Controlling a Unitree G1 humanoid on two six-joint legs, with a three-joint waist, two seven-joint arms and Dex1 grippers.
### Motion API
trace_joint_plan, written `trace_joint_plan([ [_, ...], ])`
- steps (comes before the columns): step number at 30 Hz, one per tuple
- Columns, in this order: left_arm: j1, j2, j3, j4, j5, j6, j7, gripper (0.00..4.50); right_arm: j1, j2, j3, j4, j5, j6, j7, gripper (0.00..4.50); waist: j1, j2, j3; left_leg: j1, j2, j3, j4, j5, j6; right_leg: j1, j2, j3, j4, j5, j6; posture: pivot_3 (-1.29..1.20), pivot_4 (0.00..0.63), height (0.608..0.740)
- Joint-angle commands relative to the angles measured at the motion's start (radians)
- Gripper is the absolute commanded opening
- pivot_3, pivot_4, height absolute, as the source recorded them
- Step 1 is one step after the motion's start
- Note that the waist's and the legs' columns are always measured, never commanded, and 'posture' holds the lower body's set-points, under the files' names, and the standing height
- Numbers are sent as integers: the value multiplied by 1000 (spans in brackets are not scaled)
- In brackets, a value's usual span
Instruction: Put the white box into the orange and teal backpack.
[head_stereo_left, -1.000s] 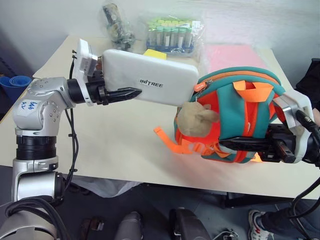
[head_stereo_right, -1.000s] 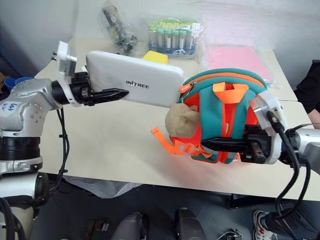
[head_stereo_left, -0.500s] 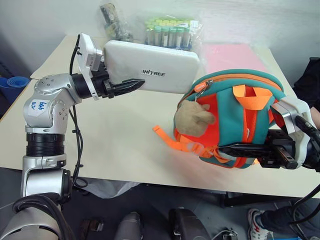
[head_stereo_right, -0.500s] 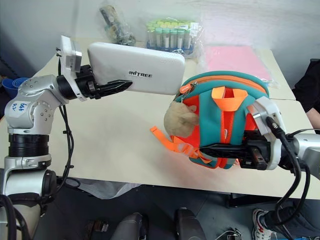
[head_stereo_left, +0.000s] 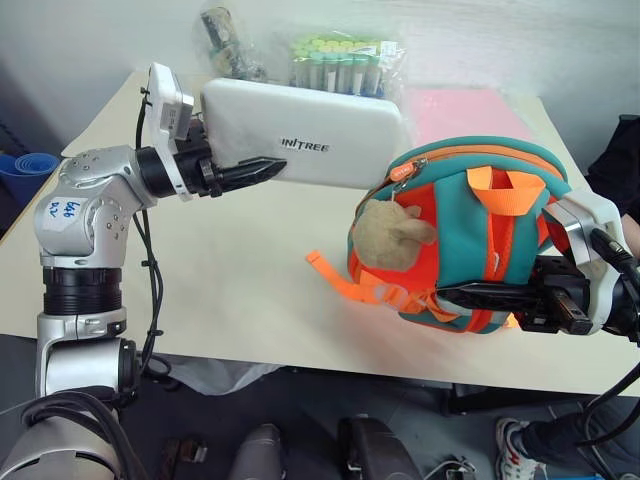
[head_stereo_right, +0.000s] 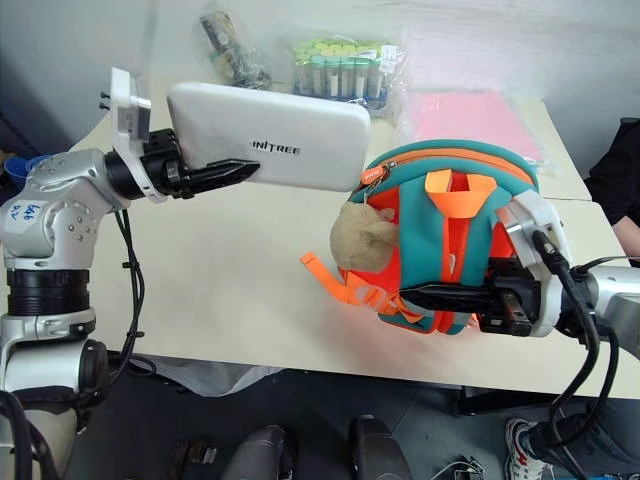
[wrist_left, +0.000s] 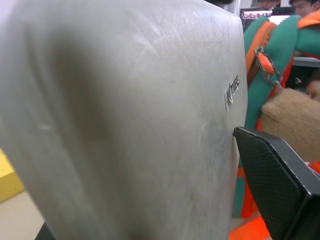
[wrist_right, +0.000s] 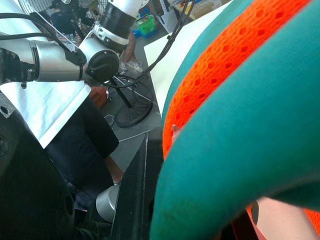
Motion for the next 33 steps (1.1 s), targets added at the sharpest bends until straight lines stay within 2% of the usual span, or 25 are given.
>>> trace_joint_plan([
  [1, 4, -10, -19, -47, 20, -65, -5, 3110, -20, -6, -16, -10, 14, -21, 1, 20, 1, 0, 0, 0, 0, 0, 0, 0, 0, 0, 0, 0, 0, 0, 0, 0, 150, 740],
  [4, 11, -23, -43, -51, 40, -104, -9, 3110, -25, -7, -11, -8, 14, -21, 2, 20, 2, 0, 0, 0, 0, 0, 0, 0, 0, 0, 0, 0, 0, 0, 0, 0, 150, 740],
  [7, 1, -49, -93, -24, 137, -254, 10, 3110, -33, -7, -5, -6, 14, -20, 4, 20, 5, 0, 0, 0, 0, 0, 0, 0, 0, 1, 0, 0, 0, 0, 0, 0, 150, 740],
  [13, -7, -57, -134, 27, 225, -393, 6, 3110, -29, -2, -3, -14, 14, -20, 5, 20, 6, 0, 0, 0, 0, 0, 0, 0, 1, 1, 0, 0, -1, 0, 1, 0, 150, 740],
  [20, 0, -100, -194, -43, 156, -297, -100, 3110, -40, 0, 15, -7, -10, -30, 8, 20, 4, 0, 0, 0, 0, 0, 0, 0, 1, 1, 0, 0, 0, 0, 1, 0, 150, 740],
  [26, -50, -144, -242, 18, 209, -359, -121, 3110, -59, 5, 48, 8, -47, -47, 13, 20, 3, 0, 0, 0, 0, 0, 1, 0, 1, 1, 0, 0, 0, 0, 1, 0, 150, 740],
  [31, -86, -230, -301, 62, 290, -409, -67, 3110, -59, 12, 67, -1, -65, -62, 16, 20, 1, 0, 0, 0, -1, 0, 1, 0, 1, 1, 1, 0, 0, 0, 1, 0, 150, 740],
  [33, -76, -291, -344, 37, 307, -363, -30, 3110, -67, 21, 75, -7, -60, -64, 6, 20, 2, 0, 0, 0, -1, 0, 1, 0, 1, 1, 1, 0, 0, 0, 1, 0, 150, 740],
])
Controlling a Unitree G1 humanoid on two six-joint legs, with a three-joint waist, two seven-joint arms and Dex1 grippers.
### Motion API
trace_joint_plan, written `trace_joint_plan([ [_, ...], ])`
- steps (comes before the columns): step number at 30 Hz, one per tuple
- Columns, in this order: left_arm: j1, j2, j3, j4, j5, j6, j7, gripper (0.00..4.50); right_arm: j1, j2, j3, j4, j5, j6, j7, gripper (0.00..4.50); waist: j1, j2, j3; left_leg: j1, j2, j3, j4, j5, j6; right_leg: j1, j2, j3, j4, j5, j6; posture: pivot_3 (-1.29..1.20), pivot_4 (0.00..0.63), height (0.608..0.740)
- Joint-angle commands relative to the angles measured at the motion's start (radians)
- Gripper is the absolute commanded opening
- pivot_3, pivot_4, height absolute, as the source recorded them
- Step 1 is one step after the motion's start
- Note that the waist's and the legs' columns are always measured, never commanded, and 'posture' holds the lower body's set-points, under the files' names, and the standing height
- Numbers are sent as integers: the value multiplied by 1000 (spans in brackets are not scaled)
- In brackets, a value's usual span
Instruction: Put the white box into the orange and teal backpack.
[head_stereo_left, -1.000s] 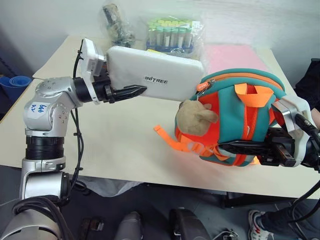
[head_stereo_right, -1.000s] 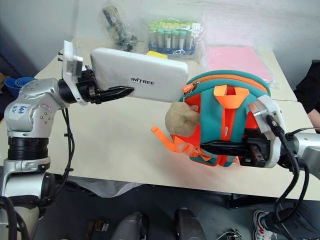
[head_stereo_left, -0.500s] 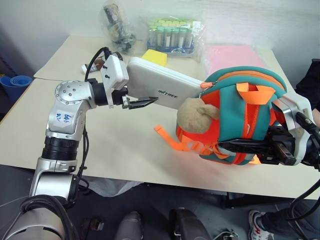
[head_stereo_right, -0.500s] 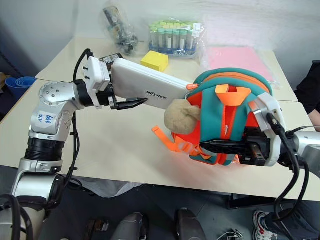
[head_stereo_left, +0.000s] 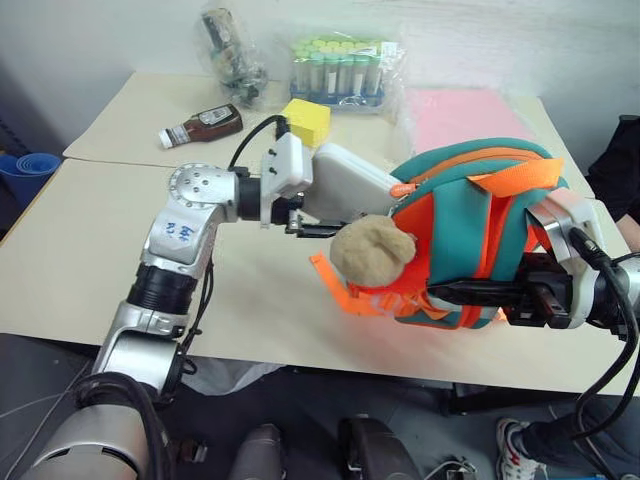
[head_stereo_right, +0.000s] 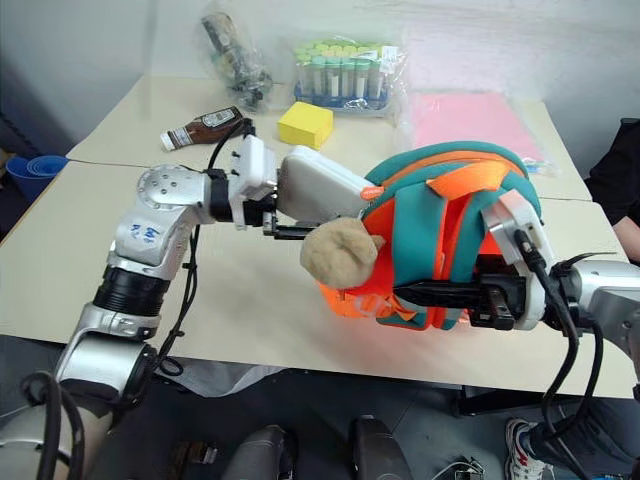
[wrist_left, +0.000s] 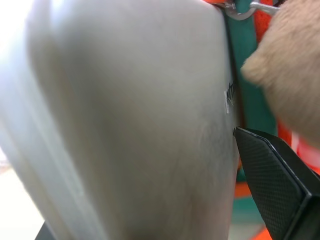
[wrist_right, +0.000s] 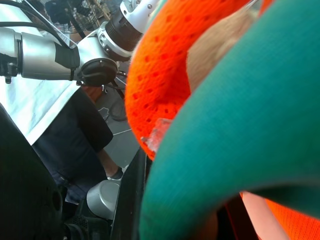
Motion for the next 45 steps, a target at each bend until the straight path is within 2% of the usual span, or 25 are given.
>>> trace_joint_plan([
  [1, -10, -86, -73, -54, 27, 25, 44, 3110, -29, 17, -3, -20, 15, -20, -12, 20, 1, 0, 0, 0, 0, 0, 0, 0, 0, 0, 0, 0, 0, 0, 0, 0, 150, 740],
  [8, 16, -154, -161, -42, 101, 46, 63, 3110, -43, 39, 4, -23, 14, -16, -50, 20, 4, 0, 0, 0, 0, 0, 1, 0, 0, 0, 0, 0, 0, 0, 0, 0, 150, 740],
  [10, 14, -146, -152, -42, 95, 60, 45, 3834, -39, 44, 4, -25, 10, -17, -61, 0, 4, 0, 0, 0, 0, 0, 1, 0, 1, 1, 0, 0, 0, 0, 0, 0, 150, 740],
  [13, 14, -107, -142, -56, 80, 60, -10, 4474, -33, 50, 4, -26, 3, -20, -72, 0, 3, 0, 0, 1, 0, 0, 2, 0, 1, 1, 0, 0, 0, 1, 1, 0, 150, 740],
  [20, -11, -106, -148, -42, 106, -56, -40, 4474, -38, 77, 17, -19, -22, -31, -87, 0, 2, 0, 0, 1, 0, 0, 2, 0, 1, 1, 0, 0, 0, 1, 1, 0, 150, 740],
  [24, -12, -63, -119, -41, 93, -90, -78, 4474, -49, 86, 24, -17, -33, -35, -100, 0, -1, 0, 0, 1, 0, 0, 1, 0, 1, 1, 0, 0, 0, 1, 1, 0, 150, 740],
  [32, -19, 54, 46, -58, -71, 67, -145, 4474, -32, 79, 5, -25, -28, -37, -114, 0, -5, 0, 0, 1, 1, 0, 1, 0, 1, 1, 0, 0, 2, 0, 1, 0, 150, 740],
  [36, -38, 67, 87, -40, -112, 133, -124, 4474, -21, 75, -2, -31, -24, -37, -118, 0, -3, 0, 0, 1, 0, 0, 2, 0, 1, 1, 0, 0, 2, 1, 1, 0, 150, 740],
  [39, -42, 65, 93, -35, -122, 145, -128, 3891, -15, 74, -3, -34, -24, -38, -120, 0, 0, 0, 0, 0, 0, 0, 4, 0, 1, 1, 0, 0, 2, 1, 1, 0, 150, 740],
  [45, -47, 93, 93, -18, -115, 137, -146, 2037, -3, 70, -11, -45, -15, -37, -124, 0, -6, 0, 0, 0, 0, 0, 4, 0, 2, 1, 0, 0, 2, 1, 1, 0, 150, 740],
])
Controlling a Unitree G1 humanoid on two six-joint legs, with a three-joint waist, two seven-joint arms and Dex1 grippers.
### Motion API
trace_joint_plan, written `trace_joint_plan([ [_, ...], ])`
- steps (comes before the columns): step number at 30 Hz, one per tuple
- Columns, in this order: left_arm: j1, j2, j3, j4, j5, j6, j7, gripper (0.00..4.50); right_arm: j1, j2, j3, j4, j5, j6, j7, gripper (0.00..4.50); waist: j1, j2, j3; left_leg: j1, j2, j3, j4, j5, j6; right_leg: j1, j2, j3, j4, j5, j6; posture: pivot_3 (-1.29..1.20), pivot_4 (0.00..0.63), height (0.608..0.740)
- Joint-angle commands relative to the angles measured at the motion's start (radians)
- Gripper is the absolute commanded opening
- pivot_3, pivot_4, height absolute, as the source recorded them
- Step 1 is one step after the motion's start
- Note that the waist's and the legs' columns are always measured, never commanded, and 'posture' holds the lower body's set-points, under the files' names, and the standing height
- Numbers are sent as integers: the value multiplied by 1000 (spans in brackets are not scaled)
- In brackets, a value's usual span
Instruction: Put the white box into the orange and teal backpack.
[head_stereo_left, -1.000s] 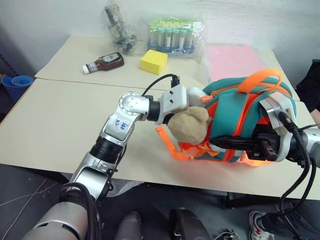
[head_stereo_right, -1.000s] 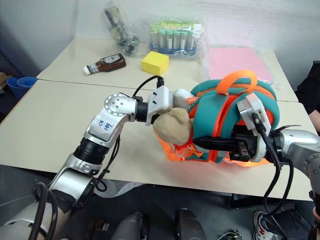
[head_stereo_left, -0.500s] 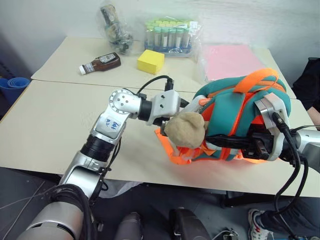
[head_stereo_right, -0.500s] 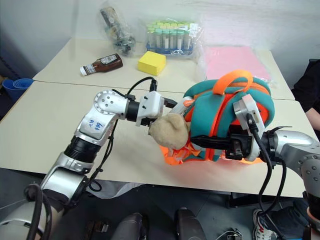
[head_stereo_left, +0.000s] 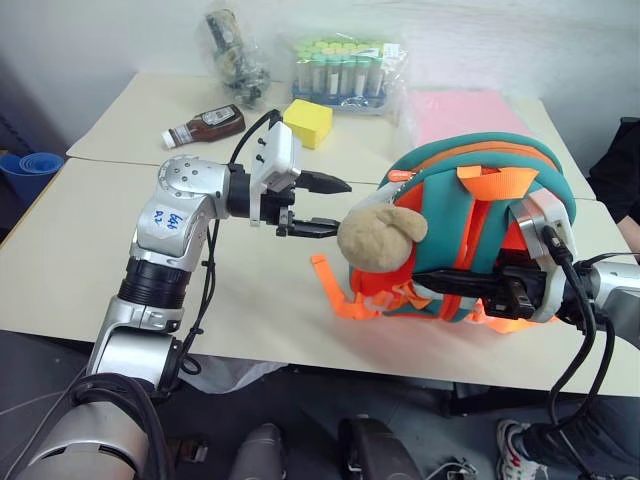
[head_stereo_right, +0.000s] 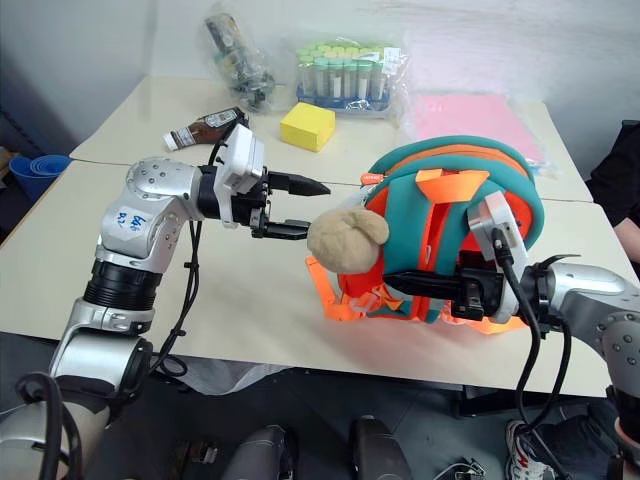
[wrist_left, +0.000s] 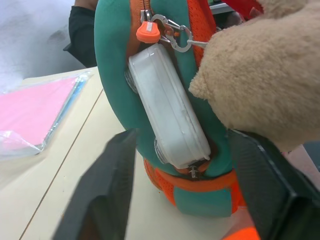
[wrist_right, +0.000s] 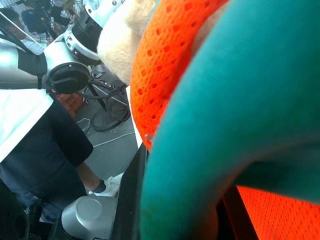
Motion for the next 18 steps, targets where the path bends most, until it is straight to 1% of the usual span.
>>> trace_joint_plan([
  [1, -29, 22, 20, -1, -6, -26, -11, 1692, 2, -13, -46, -31, 22, -15, 2, 0, -2, 0, 0, 0, 0, 0, 0, 0, 0, 0, 0, 0, 0, 0, 0, 0, 150, 740],
  [5, -49, 11, 13, 35, 8, -35, 7, 479, 5, -16, -48, -33, 22, -15, 4, 0, 2, 0, 0, 0, 0, 0, 0, 0, 0, 0, 0, 0, 1, 0, 0, 0, 150, 740],
  [6, -50, -6, -15, 38, 29, -49, 14, 110, 2, -15, -47, -33, 24, -14, 3, 0, 1, 0, 0, 0, 0, 0, 1, 0, 0, 0, 0, 0, 1, 0, 0, 0, 150, 740],
  [8, -51, -27, -48, 41, 55, -66, 21, 46, -1, -15, -47, -34, 27, -13, 2, 0, 2, 0, 0, 0, 0, 0, 1, 0, 0, 0, 0, 0, 0, 0, 0, 0, 150, 740],
  [13, -29, -136, -117, 32, 77, -84, 43, 46, -7, 0, -38, -37, 35, -16, -11, 0, 8, 0, 0, -1, 0, 0, 1, -1, 1, 0, 0, 0, 0, 0, 0, 0, 150, 740],
  [16, -46, -205, -165, 105, 153, -160, 102, 46, 0, 7, -32, -44, 37, -20, -15, 0, 8, 0, 0, -1, -1, 0, 1, -1, 2, 0, 0, 0, -1, 0, 1, 0, 150, 740],
  [18, -72, -234, -166, 171, 193, -215, 148, 46, 0, 10, -29, -47, 38, -21, -21, 0, 8, 0, 0, -1, -1, 0, 2, -1, 2, 0, 0, 0, -1, 0, 1, 0, 150, 740],
])
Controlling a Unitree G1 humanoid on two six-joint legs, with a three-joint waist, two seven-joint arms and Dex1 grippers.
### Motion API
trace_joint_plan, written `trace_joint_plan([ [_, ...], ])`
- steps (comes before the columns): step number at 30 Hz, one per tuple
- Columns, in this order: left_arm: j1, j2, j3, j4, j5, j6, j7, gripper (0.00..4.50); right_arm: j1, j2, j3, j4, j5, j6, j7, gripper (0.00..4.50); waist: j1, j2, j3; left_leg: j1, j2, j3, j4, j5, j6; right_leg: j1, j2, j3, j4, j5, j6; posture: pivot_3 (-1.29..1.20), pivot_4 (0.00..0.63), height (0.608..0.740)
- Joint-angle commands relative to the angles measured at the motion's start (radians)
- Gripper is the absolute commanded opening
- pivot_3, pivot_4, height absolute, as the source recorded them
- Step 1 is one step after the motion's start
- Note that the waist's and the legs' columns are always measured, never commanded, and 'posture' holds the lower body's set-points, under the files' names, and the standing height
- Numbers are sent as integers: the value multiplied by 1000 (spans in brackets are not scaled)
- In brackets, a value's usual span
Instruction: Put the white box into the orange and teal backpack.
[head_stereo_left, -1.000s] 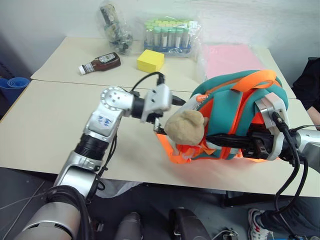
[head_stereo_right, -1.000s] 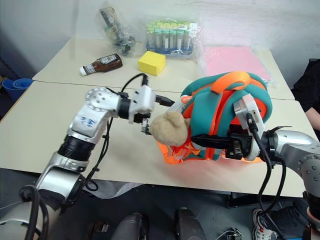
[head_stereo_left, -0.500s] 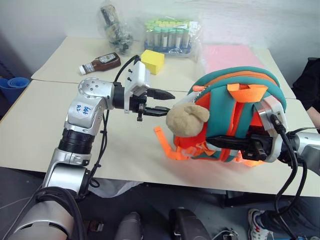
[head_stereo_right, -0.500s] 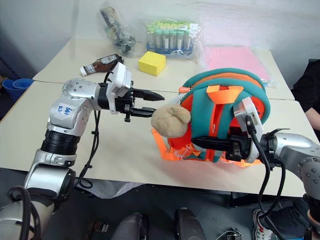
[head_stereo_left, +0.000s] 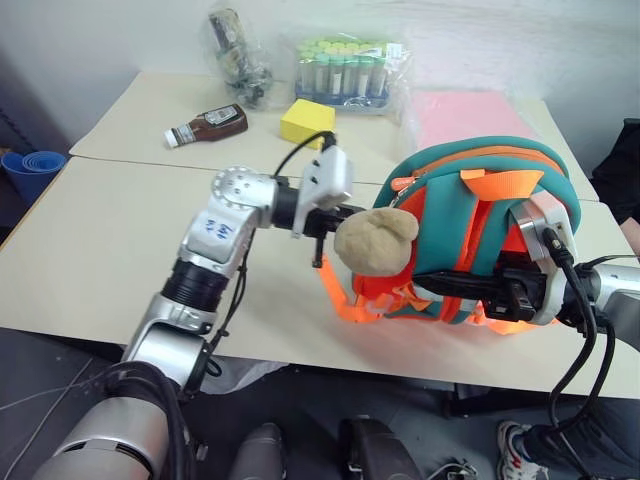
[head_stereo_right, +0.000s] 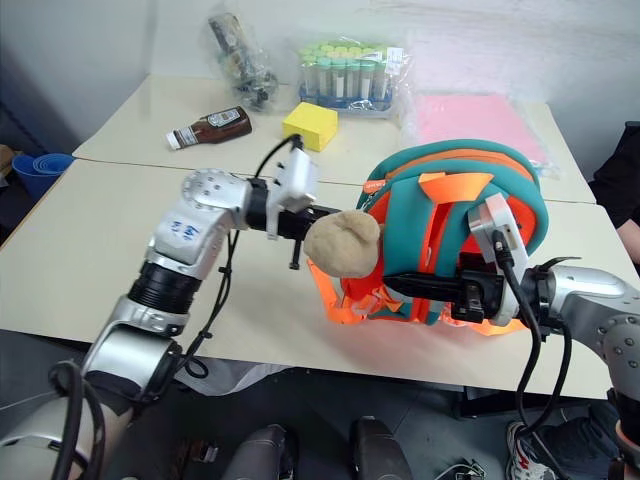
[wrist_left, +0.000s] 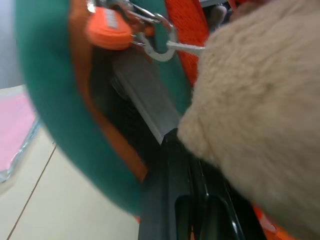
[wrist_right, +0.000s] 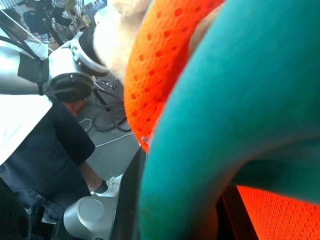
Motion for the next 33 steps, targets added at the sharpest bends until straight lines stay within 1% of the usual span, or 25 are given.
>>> trace_joint_plan([
  [1, -56, -30, -3, 75, 55, -77, 67, 46, -7, 12, -21, -38, 27, -21, -9, 0, 0, 0, 0, 0, 0, 0, 0, 0, 0, 0, 0, 0, 0, 0, 0, 0, 150, 740],
  [3, -77, -6, 48, 76, 17, -43, 51, 46, -8, 12, -23, -36, 30, -19, -13, 0, -5, 0, 0, 0, 0, 0, 1, 0, 0, 0, 0, 1, 0, 1, 2, 0, 150, 740],
  [6, -72, 73, 101, 37, -32, 16, -4, 620, -2, 7, -31, -36, 32, -18, -8, 0, -16, 0, 0, 0, 0, 1, 1, 0, 1, 0, 1, 2, 1, 2, 2, 0, 150, 740],
  [7, -67, 93, 107, 24, -41, 30, -20, 914, -1, 5, -32, -36, 33, -18, -8, 0, -17, 1, 0, 1, 1, 1, 0, 0, 0, 0, 1, 2, 1, 2, 2, 0, 150, 740],
  [11, -43, 275, 189, -88, -147, 166, -145, 2014, 6, 0, -39, -34, 32, -17, -6, 0, -17, 2, 2, 1, 1, 1, -2, 1, 0, -1, 1, 1, 1, 1, 2, 0, 150, 740],
  [13, -52, 322, 217, -152, -219, 270, -172, 2583, 7, 0, -38, -35, 30, -18, -5, 0, -14, 3, 2, 1, 1, 1, -2, 1, 0, -1, 1, 1, 1, 1, 2, 0, 150, 740],
  [15, -60, 330, 230, -223, -288, 386, -162, 3240, 7, 0, -37, -32, 29, -18, -4, 0, -6, 3, 2, 0, 1, 0, -1, 1, 0, -1, 0, 0, 0, 1, 2, 0, 150, 740],
  [16, -59, 325, 227, -257, -300, 420, -145, 3575, 6, 0, -37, -31, 29, -18, -3, 0, -1, 3, 2, 0, 1, 0, -1, 0, 0, 0, -1, 0, 0, 1, 2, 0, 150, 740],
  [19, -34, 298, 171, -318, -245, 389, -93, 4486, 3, 1, -34, -31, 29, -18, -4, 0, 9, 3, 2, 0, -1, -1, 3, -1, 3, 3, -2, 0, -2, 2, 3, 0, 150, 740],
  [21, -19, 278, 145, -326, -232, 378, -80, 4486, 2, 1, -33, -32, 30, -17, -5, 0, 8, 3, 2, 0, -1, 0, 4, -2, 4, 3, -3, 1, -2, 2, 4, 0, 150, 740],
  [25, -17, 221, 61, -251, -132, 300, -16, 4486, 7, 1, -35, -37, 30, -17, -7, 0, 6, 3, 2, 0, -1, 0, 4, -2, 4, 3, -2, 1, -1, 3, 4, 0, 150, 740],
  [27, -19, 199, 47, -219, -116, 278, -12, 4486, 8, 2, -36, -40, 30, -17, -10, 0, 0, 3, 2, 0, 0, 0, 4, -2, 4, 2, -1, 1, -1, 3, 4, 0, 150, 740],
  [30, -34, 175, 54, -168, -110, 243, -10, 3889, 22, 4, -44, -49, 29, -21, -15, 0, -6, 3, 2, 0, 0, 0, 4, -2, 4, 2, -1, 1, -1, 3, 4, 0, 150, 740],
  [33, -53, 195, 66, -99, -81, 180, -26, 2980, 48, 1, -66, -60, 31, -26, -14, 0, -6, 3, 2, -1, 0, 0, 4, -2, 4, 2, -1, 1, -1, 3, 4, 0, 150, 740],
])
